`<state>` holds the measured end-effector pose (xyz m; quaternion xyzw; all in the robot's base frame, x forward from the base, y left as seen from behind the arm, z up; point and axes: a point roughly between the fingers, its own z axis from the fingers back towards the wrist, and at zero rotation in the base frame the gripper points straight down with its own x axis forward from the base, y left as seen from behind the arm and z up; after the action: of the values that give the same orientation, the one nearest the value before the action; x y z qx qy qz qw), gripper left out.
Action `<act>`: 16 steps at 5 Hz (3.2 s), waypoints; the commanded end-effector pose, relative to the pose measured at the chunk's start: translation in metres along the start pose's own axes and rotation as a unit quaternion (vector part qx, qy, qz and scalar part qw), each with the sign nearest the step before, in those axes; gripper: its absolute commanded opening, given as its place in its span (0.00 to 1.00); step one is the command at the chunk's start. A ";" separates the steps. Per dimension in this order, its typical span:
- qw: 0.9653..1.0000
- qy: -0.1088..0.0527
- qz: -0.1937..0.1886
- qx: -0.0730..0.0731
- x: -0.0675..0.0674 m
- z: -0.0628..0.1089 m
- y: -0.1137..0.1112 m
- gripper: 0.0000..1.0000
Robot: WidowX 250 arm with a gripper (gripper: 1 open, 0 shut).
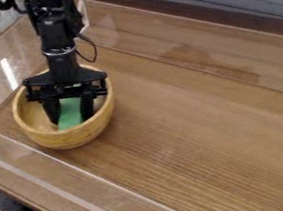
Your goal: Remove the green block from inside the brown bowl and put it on the table
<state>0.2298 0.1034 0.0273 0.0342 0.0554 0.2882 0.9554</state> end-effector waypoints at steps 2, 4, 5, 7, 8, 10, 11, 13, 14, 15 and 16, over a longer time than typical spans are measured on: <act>0.998 -0.011 0.056 -0.007 0.015 0.008 0.018 0.00; 0.998 -0.012 0.065 -0.007 0.022 0.012 0.034 0.00; 0.999 -0.014 0.047 -0.005 0.024 0.016 0.040 0.00; 0.999 -0.016 0.036 -0.003 0.031 0.011 0.051 0.00; 0.996 -0.012 0.091 -0.005 0.032 0.007 0.050 0.00; 0.989 -0.008 0.148 -0.007 0.030 0.008 0.040 0.00; 0.989 -0.009 0.149 -0.006 0.029 0.014 0.032 0.00; 0.972 -0.003 0.233 -0.009 0.030 0.014 0.052 0.00; 0.975 -0.006 0.223 -0.008 0.027 0.017 0.047 0.00; 0.977 -0.010 0.212 -0.007 0.024 0.020 0.042 0.00; 0.981 -0.015 0.193 -0.005 0.025 0.020 0.041 0.00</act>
<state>0.2248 0.1482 0.0339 0.0405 0.0610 0.4699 0.8797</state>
